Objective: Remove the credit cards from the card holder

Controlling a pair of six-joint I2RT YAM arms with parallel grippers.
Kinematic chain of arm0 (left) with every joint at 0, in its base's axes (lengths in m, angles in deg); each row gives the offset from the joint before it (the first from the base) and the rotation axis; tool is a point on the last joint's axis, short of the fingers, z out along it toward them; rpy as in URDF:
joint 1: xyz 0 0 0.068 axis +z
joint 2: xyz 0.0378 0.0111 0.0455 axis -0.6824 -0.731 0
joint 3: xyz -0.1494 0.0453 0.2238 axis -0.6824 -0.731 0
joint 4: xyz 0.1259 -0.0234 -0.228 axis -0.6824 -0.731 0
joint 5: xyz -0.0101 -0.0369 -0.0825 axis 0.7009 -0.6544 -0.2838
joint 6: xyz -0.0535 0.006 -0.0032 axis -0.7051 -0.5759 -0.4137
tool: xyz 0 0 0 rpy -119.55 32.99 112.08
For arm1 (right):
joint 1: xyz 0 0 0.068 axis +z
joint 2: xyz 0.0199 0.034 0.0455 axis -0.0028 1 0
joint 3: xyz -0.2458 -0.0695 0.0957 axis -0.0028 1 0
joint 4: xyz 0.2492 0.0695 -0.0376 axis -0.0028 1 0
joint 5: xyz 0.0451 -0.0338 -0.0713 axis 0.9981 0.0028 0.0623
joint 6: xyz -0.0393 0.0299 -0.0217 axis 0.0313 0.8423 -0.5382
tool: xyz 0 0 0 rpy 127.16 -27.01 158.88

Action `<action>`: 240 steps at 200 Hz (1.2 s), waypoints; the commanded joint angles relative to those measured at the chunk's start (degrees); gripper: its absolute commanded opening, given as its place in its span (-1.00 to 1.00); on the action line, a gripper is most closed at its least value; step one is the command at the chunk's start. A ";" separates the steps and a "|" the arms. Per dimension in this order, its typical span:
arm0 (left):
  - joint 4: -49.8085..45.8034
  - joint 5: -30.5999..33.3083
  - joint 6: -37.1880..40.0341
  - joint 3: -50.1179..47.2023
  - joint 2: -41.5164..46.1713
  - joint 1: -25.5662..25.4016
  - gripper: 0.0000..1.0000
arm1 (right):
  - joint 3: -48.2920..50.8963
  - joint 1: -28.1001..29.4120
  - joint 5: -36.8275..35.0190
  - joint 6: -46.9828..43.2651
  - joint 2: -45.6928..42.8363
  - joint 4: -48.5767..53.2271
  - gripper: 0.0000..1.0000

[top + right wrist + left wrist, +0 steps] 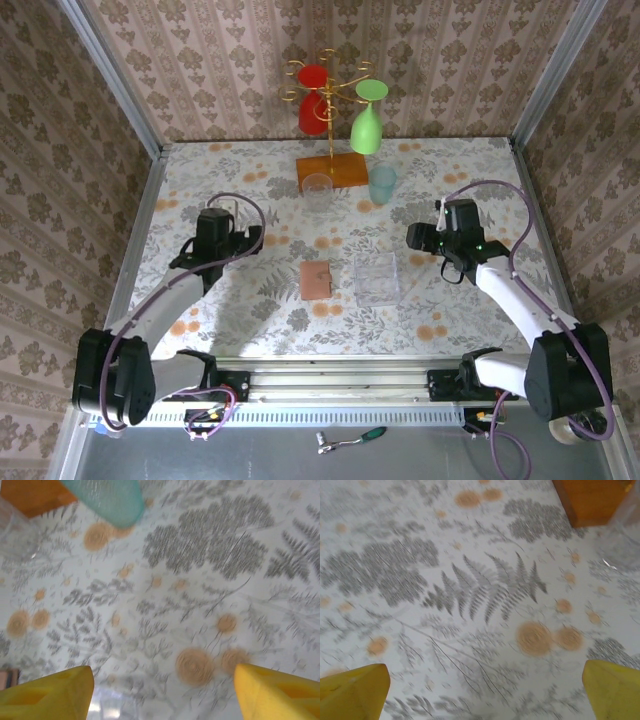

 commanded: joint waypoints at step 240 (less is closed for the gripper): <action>-3.60 -1.96 -27.51 -5.25 1.13 -16.38 1.00 | 6.60 16.08 0.85 8.17 1.51 8.93 -0.33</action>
